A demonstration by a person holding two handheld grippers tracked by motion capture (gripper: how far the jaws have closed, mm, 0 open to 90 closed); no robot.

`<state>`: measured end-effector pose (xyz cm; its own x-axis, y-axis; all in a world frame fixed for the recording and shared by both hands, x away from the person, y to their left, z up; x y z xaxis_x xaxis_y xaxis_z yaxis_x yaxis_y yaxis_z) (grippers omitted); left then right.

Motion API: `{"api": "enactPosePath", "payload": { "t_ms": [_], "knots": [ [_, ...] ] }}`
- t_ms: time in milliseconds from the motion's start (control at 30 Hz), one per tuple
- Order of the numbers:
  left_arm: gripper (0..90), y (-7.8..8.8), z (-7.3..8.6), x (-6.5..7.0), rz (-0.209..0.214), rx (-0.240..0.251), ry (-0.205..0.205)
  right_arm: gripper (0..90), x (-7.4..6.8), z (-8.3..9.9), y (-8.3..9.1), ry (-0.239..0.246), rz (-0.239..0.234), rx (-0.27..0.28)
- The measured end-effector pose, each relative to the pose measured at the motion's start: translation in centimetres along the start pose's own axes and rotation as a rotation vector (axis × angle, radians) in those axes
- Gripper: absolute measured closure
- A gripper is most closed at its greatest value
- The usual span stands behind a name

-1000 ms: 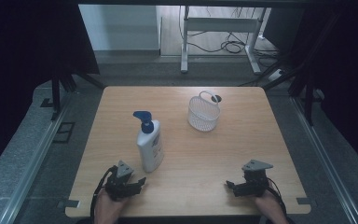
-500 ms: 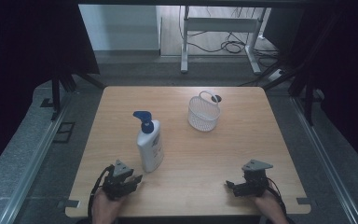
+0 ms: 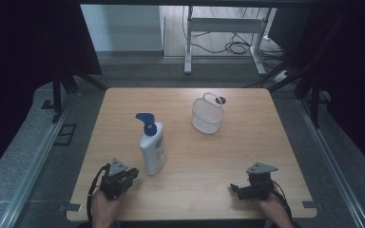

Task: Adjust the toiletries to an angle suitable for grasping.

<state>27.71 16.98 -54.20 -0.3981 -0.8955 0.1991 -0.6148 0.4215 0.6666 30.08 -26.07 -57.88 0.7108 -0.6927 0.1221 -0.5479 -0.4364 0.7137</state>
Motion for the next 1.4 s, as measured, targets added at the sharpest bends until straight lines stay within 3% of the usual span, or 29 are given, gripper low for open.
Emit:
{"api": "enactPosePath", "payload": {
  "t_ms": [167,500,1400],
  "knots": [
    [88.8,-0.3,-0.5,-0.5,-0.011,0.018,0.000,0.0,0.0,0.0,0.0,0.000,0.001,-0.001],
    [89.2,-1.0,-1.3,-1.2,-0.012,0.028,0.015,0.0,0.0,-0.1,-0.1,-0.002,0.003,-0.001],
    [89.3,-4.4,-4.6,-1.8,0.054,0.070,0.050,0.0,-0.1,-0.2,-0.2,-0.002,0.001,-0.001]
  ]
}}
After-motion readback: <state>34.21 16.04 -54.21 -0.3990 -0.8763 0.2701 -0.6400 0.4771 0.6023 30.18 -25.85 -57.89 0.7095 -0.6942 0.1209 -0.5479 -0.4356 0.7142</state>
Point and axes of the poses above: each handheld gripper's, and its own axes: y roughly backward along the jaws, z roughly out of its underside, x roughly to its right, the point moved 5 cm from there along -y, roughly forward along the jaws, and after that the axes turned 10 degrees about y, right-handed, at the moved point
